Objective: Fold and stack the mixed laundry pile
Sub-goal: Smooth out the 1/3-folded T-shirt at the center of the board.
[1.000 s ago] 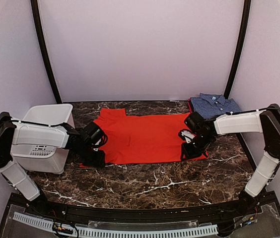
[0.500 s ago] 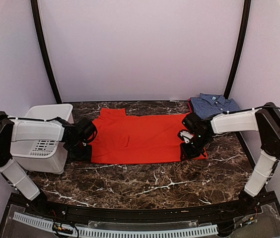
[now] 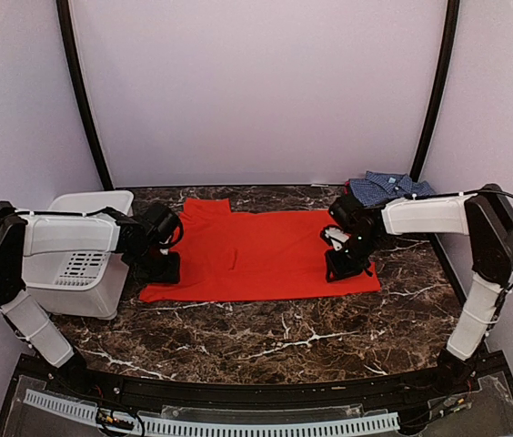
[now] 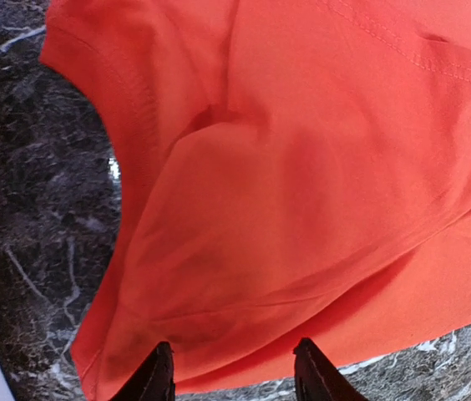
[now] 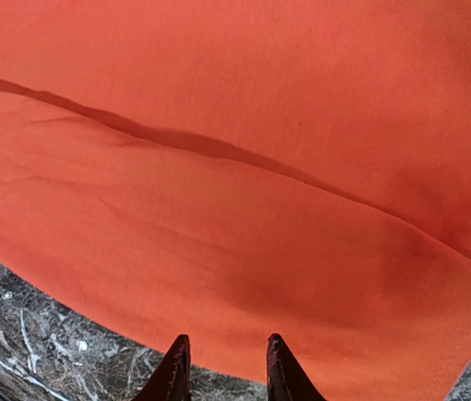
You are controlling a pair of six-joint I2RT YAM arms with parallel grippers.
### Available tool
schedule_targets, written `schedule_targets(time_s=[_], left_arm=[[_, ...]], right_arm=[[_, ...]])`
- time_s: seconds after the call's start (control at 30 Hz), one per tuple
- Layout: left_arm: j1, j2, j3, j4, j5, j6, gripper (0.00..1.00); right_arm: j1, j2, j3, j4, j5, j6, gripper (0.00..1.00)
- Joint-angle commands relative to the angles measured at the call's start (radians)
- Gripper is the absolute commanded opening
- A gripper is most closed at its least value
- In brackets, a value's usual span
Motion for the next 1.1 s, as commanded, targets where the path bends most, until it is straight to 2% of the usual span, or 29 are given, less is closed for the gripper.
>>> schedule_targets(time_s=[0.0,0.23,0.6,0.73,0.9,1.07], left_arm=[[0.003,0.038,0.003,0.081,0.068,0.013,0.48],[0.005,0.118,-0.042,0.032,0.02,-0.031,0.48],[-0.019,-0.102,-0.261,-0.038,0.076,-0.11,0.49],[-0.074,-0.123,-0.251,-0.076,0.098,-0.14,0.49],[-0.121,-0.209,-0.164,-0.099,0.057,-0.116,0.51],[-0.121,-0.136,-0.051,-0.056,0.045,-0.039,0.53]], right_arm=[[-0.001,0.085,0.011,0.007,-0.002,-0.026,0.28],[0.001,0.117,-0.039,-0.039,0.004,0.012,0.27],[0.065,-0.038,-0.268,-0.057,-0.128,0.194,0.29],[0.142,-0.126,-0.283,-0.074,-0.179,0.286,0.31],[0.15,-0.192,-0.232,-0.11,-0.14,0.254,0.33],[0.099,-0.087,-0.103,-0.081,-0.08,0.152,0.34]])
